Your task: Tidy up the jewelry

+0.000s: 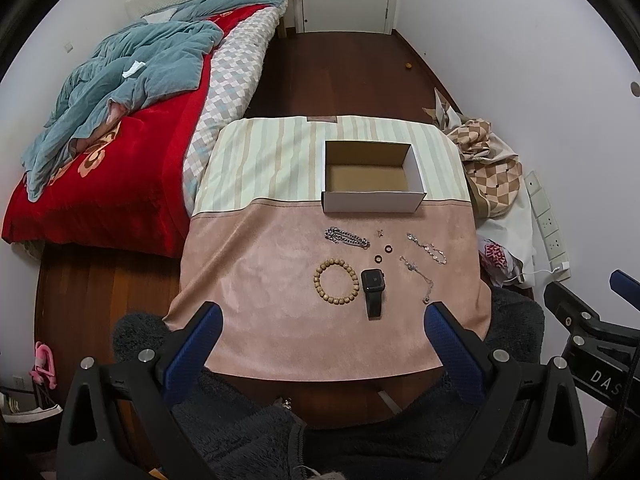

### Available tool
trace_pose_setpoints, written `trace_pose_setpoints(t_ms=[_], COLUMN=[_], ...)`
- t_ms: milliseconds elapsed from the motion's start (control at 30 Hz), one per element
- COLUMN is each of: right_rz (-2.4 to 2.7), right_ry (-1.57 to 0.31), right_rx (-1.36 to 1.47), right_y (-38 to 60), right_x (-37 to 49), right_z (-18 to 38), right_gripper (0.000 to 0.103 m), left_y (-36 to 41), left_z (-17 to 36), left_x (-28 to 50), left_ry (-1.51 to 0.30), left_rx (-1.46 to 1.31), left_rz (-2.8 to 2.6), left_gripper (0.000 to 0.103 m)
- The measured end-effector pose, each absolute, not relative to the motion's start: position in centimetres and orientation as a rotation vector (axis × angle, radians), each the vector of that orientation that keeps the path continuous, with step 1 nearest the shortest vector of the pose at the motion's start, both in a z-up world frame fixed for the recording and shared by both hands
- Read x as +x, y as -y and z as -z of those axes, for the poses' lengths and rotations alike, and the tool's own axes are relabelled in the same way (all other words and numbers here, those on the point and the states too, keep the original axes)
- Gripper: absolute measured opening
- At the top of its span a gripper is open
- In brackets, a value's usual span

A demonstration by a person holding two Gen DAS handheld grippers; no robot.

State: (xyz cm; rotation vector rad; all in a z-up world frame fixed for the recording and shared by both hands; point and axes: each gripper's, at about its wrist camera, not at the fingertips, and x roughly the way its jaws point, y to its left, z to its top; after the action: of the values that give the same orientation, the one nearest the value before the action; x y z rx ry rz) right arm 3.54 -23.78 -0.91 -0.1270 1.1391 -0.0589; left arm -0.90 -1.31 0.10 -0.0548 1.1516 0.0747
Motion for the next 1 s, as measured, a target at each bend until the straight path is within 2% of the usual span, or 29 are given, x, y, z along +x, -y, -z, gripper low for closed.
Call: trace_pose_setpoints(t_ms=[1000], right_rz=[0.045], right_ry=[-1.130], right_rx=[-0.125], right_y=[24.06], right_x=[3.12], right_z=[0.41], right_gripper=[0.103], left_y=[1.60], left_z=[0.14], left_x=[-1.31], left_ry=[-1.148], left_rx=[-0.061], left_rz=[-0.074], left_gripper=[0.103])
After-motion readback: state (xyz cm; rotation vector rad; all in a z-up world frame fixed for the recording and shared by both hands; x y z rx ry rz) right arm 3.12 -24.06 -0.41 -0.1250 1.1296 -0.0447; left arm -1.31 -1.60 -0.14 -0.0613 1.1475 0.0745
